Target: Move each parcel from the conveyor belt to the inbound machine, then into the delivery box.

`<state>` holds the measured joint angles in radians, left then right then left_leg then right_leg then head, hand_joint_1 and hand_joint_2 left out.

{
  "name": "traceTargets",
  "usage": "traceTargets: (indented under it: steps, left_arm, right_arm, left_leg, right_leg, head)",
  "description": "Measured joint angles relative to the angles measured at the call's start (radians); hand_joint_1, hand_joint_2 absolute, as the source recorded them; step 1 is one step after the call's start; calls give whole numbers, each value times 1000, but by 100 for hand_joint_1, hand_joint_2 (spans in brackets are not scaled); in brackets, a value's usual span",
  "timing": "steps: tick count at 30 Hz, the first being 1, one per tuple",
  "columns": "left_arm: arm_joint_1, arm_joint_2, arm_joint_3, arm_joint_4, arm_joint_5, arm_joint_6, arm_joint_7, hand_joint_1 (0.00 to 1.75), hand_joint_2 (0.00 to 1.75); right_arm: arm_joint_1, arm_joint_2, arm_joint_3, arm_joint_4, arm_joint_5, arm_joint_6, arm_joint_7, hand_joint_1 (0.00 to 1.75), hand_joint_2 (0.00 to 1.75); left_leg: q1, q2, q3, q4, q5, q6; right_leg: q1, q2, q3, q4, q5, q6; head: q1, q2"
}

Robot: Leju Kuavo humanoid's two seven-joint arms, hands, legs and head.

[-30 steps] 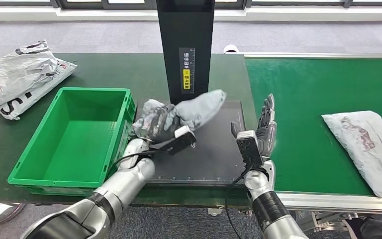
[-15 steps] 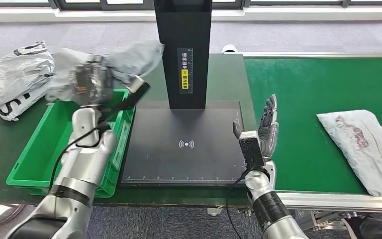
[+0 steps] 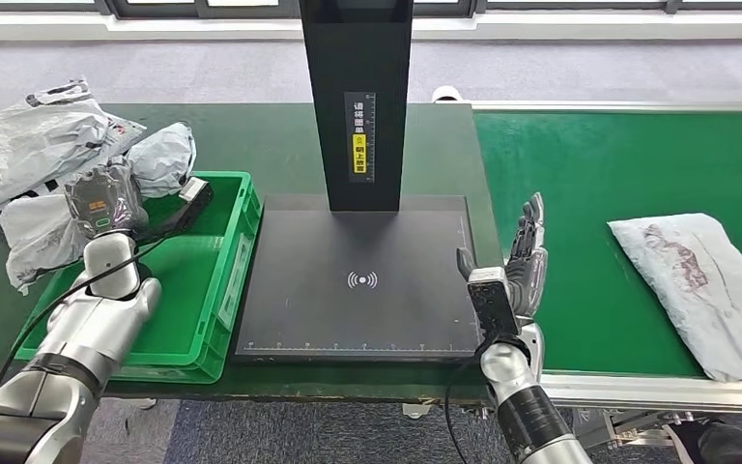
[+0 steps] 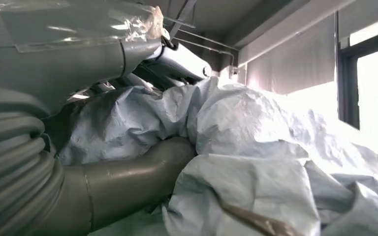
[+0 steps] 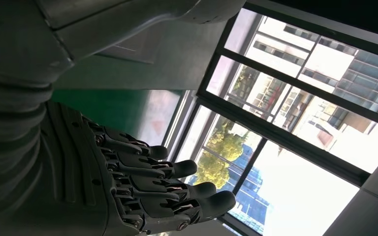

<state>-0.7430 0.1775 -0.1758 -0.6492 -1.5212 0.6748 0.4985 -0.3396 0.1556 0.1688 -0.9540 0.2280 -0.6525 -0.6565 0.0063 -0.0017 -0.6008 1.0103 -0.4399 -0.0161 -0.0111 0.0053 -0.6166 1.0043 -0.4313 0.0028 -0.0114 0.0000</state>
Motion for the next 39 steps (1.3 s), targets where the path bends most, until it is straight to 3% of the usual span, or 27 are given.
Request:
traceTargets:
  steps: [1, 4, 5, 8, 12, 18, 20, 21, 24, 25, 28, 32, 39]
  left_arm:
    - [-9, 1, -1, 27, 0, -37, -1, 169, 175]
    - [-37, -1, 6, 127, 16, -270, -51, 38, 175]
    - [-42, -4, 15, 155, 37, -358, -92, 0, 131]
    - [-45, -26, 76, 212, 157, -497, -264, 0, 0]
    - [-48, -55, 174, 235, 304, -444, -407, 0, 0]
    - [-48, -60, 193, 237, 335, -412, -433, 0, 0]
    - [-50, -70, 221, 233, 391, -343, -491, 0, 0]
    - [-56, -82, 260, 224, 470, -283, -570, 0, 0]
    - [-79, -145, 438, 141, 871, -104, -929, 0, 0]
    - [-81, -159, 471, 112, 965, -79, -1002, 0, 0]
    - [-80, -172, 484, 78, 1051, -63, -1056, 0, 0]
    - [-75, -180, 483, 53, 1149, -104, -1088, 0, 0]
    - [-56, -209, 432, 47, 1266, -478, -1049, 0, 0]
  right_arm:
    - [2, -1, 0, -3, 4, 1, 4, 0, 175]
    - [8, -3, -1, -14, 14, 13, 12, 0, 175]
    - [11, -5, -3, -16, 16, 18, 13, 0, 175]
    - [22, -15, -9, -27, 22, 24, 15, 0, 175]
    - [42, -27, -19, -47, 32, 31, 41, 0, 175]
    - [46, -28, -21, -52, 35, 34, 49, 0, 175]
    - [53, -29, -22, -60, 40, 35, 56, 0, 175]
    - [59, -30, -23, -67, 45, 36, 63, 0, 175]
    - [72, -33, -23, -80, 64, 26, 83, 0, 175]
    - [69, -34, -23, -77, 67, 22, 85, 0, 175]
    - [61, -34, -23, -69, 65, 20, 82, 0, 175]
    - [55, -34, -23, -58, 65, 18, 83, 0, 175]
    - [31, -39, -25, -26, 89, -3, 103, 0, 175]
  left_leg:
    - [0, 0, 0, 0, 0, 0]
    - [0, 0, 0, 0, 0, 0]
    - [0, 1, 0, 0, 0, 0]
    - [0, 1, 0, 0, 0, -1]
    - [0, -5, -1, 0, 1, 0]
    - [0, -6, -2, 1, 1, 0]
    - [0, -6, -2, 1, 1, 0]
    - [0, -6, -3, 1, 1, 0]
    - [-1, -1, -2, 1, -1, 0]
    - [-1, 0, -1, 1, -1, 0]
    - [-1, 0, -1, 1, 0, -1]
    - [-1, 0, -1, 1, 0, -1]
    - [-1, -1, -2, 1, 0, -1]
  right_leg:
    - [0, 0, 0, 0, 0, 0]
    - [0, 0, 0, 0, 0, 0]
    - [0, 0, 0, 0, 0, -1]
    - [1, 0, -1, 0, 1, -1]
    - [0, -5, 0, 0, 0, -1]
    - [1, -5, 0, 0, 0, -1]
    - [1, -6, 0, 0, 0, -1]
    - [0, -6, 0, 0, 0, -1]
    - [0, -2, -1, 0, 1, 0]
    - [0, -1, -1, 0, 1, 0]
    - [1, -1, -1, 0, 1, 0]
    - [1, -1, -1, 0, 1, -1]
    - [0, -1, -1, 0, 1, -1]
  head:
    - [0, 0]
    - [0, 0]
    - [0, 0]
    - [0, 0]
    - [0, 0]
    - [0, 0]
    - [0, 0]
    - [0, 0]
    - [0, 0]
    - [0, 0]
    - [0, 0]
    - [0, 0]
    - [0, 0]
